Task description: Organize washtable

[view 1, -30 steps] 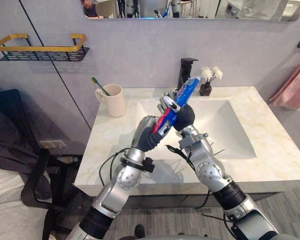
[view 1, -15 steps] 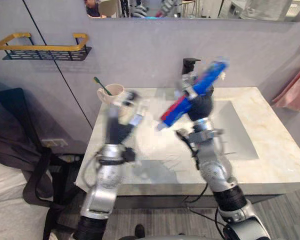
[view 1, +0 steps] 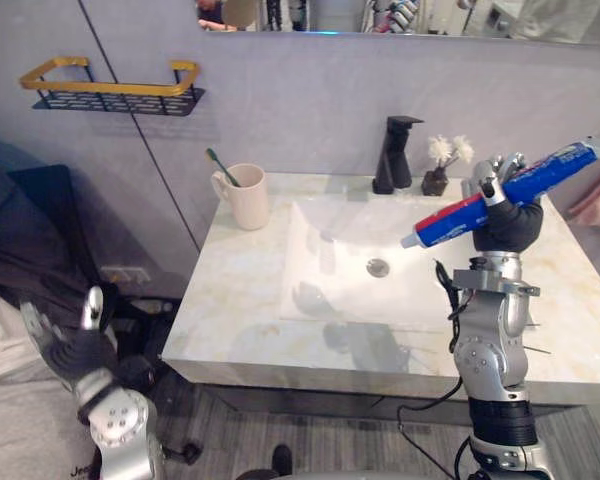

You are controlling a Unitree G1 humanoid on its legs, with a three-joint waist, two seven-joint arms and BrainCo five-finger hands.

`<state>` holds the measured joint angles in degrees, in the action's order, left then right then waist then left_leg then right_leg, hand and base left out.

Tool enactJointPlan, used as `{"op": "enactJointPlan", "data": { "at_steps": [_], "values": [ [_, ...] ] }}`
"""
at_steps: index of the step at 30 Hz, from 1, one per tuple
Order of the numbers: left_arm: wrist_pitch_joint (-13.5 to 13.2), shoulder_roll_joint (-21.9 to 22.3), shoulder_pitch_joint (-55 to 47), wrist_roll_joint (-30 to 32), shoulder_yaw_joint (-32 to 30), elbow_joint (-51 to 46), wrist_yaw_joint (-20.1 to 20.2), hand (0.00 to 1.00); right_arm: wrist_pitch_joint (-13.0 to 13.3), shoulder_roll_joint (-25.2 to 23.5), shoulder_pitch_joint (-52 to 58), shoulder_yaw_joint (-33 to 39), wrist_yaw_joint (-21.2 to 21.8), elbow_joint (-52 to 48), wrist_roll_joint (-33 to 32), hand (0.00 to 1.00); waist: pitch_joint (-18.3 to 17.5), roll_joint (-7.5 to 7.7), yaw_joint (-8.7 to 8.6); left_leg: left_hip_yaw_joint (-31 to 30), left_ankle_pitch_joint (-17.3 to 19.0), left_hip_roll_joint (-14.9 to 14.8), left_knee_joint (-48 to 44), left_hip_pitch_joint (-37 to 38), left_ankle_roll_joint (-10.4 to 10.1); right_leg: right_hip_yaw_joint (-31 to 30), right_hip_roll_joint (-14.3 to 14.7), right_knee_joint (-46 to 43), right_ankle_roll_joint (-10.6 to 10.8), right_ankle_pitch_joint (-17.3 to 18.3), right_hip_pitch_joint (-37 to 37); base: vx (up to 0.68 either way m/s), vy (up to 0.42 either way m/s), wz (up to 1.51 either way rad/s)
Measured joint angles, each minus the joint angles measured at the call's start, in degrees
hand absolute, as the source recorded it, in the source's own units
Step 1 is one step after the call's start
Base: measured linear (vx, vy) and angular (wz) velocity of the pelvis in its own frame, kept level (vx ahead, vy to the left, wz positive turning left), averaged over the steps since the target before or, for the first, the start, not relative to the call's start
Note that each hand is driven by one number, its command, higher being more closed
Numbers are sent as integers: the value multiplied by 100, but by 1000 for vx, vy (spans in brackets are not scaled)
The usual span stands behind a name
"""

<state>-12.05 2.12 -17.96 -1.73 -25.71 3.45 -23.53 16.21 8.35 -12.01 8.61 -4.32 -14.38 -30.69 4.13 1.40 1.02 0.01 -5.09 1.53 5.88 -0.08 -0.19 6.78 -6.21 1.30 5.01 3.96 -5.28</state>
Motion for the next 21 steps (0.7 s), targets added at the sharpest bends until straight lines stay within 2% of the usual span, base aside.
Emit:
{"op": "enactJointPlan", "data": {
  "at_steps": [5, 6, 9, 11, 13, 15, 18, 21],
  "values": [
    [148, 142, -244, 6, -17, 1063, 471, 0, -59, 142, -239, 121, -348, 496, 475, 100, -39, 48, 66, -208, -61, 40, -31, -177, 19, 217, -10, 31, 2, 1, 56, 24, -16, 24],
    [176, 177, -249, 8, 34, 1292, 570, 0, -84, 193, -310, 229, -436, 577, 591, 100, -39, 48, 125, -299, -80, 57, -31, -223, 13, 298, -15, 39, 2, 1, 61, 2, -10, 27],
    [200, 186, -353, 15, 219, 1653, 796, 0, -107, 325, -859, 265, -658, 1002, 861, 100, -37, 51, 173, -438, -103, 67, -32, -312, -17, 438, -7, 51, 5, 4, 71, -16, -12, 28],
    [224, 69, -343, 20, 547, 2042, 946, 0, -109, 694, -1531, 249, -826, 1473, 975, 100, -33, 52, 327, -543, -167, 51, -32, -446, -4, 545, 7, 54, -1, 0, 155, -49, -13, 26],
    [239, 49, -347, 21, 725, 2221, 1022, 0, -110, 918, -2000, 241, -911, 1795, 1031, 100, -25, 57, 364, -649, -192, 48, -34, -511, -24, 628, 11, 61, -3, -1, 165, -34, -10, 29],
    [273, -15, -351, 24, 1027, 2460, 1145, 0, -104, 1202, -2666, 167, -971, 2149, 1052, 100, -6, 66, 559, -730, -218, 42, -34, -548, -45, 711, 31, 81, -10, -4, 164, -29, -19, 17],
    [268, -88, -342, 38, 1264, 2630, 1313, 0, -79, 1527, -3539, -103, -1038, 2626, 1050, 100, 46, 65, 722, -799, -247, 28, -34, -638, -49, 753, 59, 88, -17, -7, 216, -28, -18, 12],
    [269, -144, -322, 140, 1302, 2715, 1367, 0, -32, 1669, -4277, -368, -1054, 2946, 1047, 100, 191, 108, 812, -865, -282, 12, -35, -745, -59, 839, 88, 91, -37, -19, 261, -24, -18, 10]
  ]
}}
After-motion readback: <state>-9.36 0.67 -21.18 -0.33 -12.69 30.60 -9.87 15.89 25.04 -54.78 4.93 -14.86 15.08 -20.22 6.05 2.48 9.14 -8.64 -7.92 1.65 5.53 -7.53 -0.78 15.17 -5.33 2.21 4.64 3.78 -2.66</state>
